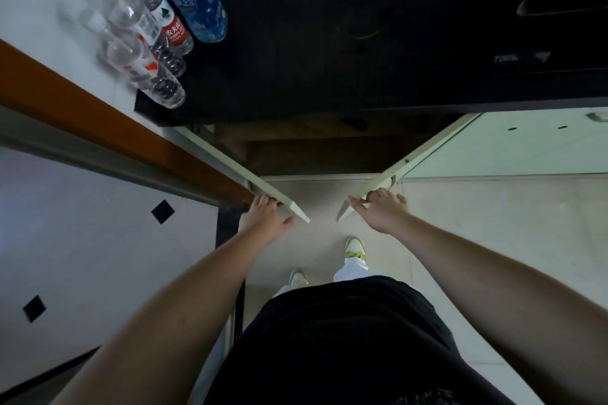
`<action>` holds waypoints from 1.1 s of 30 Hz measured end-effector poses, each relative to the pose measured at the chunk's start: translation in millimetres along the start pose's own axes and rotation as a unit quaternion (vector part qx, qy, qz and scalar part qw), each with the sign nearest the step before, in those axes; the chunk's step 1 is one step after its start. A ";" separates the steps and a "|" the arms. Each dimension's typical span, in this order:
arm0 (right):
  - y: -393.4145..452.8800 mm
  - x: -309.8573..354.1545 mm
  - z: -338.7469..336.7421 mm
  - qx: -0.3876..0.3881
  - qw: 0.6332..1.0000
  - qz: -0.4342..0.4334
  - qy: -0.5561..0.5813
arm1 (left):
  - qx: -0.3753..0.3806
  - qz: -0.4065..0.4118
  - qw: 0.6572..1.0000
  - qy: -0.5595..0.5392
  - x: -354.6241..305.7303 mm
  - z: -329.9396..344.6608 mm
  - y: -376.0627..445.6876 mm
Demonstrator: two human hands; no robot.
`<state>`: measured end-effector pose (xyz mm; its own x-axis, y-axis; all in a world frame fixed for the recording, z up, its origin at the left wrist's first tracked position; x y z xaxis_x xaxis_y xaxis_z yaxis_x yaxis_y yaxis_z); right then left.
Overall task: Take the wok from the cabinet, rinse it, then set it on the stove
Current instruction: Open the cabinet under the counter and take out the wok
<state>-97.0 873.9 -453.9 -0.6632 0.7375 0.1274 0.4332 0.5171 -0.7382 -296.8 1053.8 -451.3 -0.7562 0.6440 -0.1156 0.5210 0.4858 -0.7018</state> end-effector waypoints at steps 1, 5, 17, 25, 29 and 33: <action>-6.0 -1.9 4.4 -0.008 1.000 0.012 0.010 | -0.002 -0.004 1.000 0.006 5.9 3.7 -5.0; -30.9 -11.2 29.3 -0.052 0.995 0.074 0.048 | -0.012 -0.010 1.000 0.000 27.2 11.8 -19.2; -68.0 0.1 35.4 -0.054 0.985 0.167 -0.004 | -0.075 -0.040 0.990 -0.115 88.6 31.3 -47.7; -70.5 -7.8 35.6 -0.036 0.969 0.238 0.058 | -0.164 -0.053 0.979 -0.104 95.9 31.1 -62.1; -77.1 -16.0 48.0 -0.096 0.961 0.236 0.109 | -0.191 0.042 0.978 0.075 87.2 29.4 -60.9; -80.8 -25.6 42.4 -0.143 0.979 0.139 -0.041 | -0.128 0.108 0.963 0.213 72.6 40.1 -54.1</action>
<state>-140.9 794.8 -425.6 -0.5367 0.8361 -0.1136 0.7494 0.4105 -0.5196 -395.7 1050.6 -449.9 -0.4167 0.9037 0.0981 0.7694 0.4081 -0.4914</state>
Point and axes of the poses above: each hand's wrist, its own y-axis towards the middle knuckle, its own z-axis out of the palm, x = y × z, the point moved 5 cm from there along y, towards the middle knuckle, and after that the axes turned 6 degrees about x, right-handed, at the moved point
